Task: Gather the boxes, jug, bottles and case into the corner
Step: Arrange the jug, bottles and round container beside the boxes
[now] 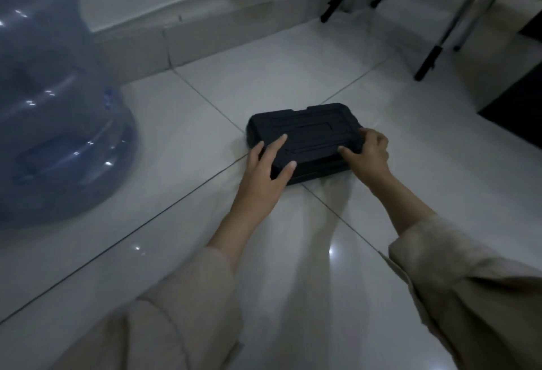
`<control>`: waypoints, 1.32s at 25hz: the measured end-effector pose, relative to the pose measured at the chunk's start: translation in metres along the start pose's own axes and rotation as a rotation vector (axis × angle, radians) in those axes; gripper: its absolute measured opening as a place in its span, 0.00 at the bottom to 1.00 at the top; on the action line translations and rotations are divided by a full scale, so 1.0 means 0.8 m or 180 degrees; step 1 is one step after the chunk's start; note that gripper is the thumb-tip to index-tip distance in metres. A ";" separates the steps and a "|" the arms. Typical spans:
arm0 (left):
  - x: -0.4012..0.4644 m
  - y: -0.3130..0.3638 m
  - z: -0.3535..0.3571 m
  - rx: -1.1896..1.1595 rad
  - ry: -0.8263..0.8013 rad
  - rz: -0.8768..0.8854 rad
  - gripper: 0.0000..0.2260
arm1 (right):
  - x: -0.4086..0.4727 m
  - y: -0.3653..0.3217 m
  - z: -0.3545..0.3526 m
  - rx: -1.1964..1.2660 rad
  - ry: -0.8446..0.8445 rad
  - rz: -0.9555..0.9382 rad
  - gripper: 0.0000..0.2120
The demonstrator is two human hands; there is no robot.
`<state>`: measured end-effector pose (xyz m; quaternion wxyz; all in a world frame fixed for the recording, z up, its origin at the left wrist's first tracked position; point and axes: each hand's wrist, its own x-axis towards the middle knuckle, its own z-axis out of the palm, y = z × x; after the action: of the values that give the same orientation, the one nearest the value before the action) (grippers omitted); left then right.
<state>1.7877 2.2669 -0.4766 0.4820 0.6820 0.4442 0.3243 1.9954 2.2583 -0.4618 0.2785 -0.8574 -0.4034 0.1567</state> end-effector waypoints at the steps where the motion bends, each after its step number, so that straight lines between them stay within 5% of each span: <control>1: 0.012 -0.003 0.004 0.0032 -0.0080 -0.0100 0.23 | 0.011 0.008 -0.001 0.0138 -0.0048 0.0199 0.32; 5: 0.029 -0.040 0.013 0.0270 0.0006 -0.0069 0.23 | 0.029 0.032 0.012 0.1250 -0.0344 0.0862 0.43; 11: 0.003 -0.052 0.016 0.0599 0.0422 0.0136 0.25 | 0.026 0.041 0.021 0.1789 -0.0166 0.1150 0.50; 18: -0.048 -0.048 -0.033 0.0358 0.0551 -0.0097 0.20 | -0.039 0.035 0.020 0.1903 -0.0484 0.1003 0.30; 25: -0.145 -0.054 -0.102 -0.0344 0.0571 -0.0836 0.09 | -0.144 0.004 0.016 0.1879 -0.1561 0.1263 0.34; 33: -0.251 -0.053 -0.173 -0.0997 0.1232 -0.1488 0.14 | -0.239 -0.022 0.042 0.1598 -0.2602 0.1074 0.38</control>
<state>1.5756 2.1397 -0.4746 0.5490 0.4053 0.6165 0.3928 1.8486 2.1305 -0.4692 0.2661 -0.6858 -0.2851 0.6144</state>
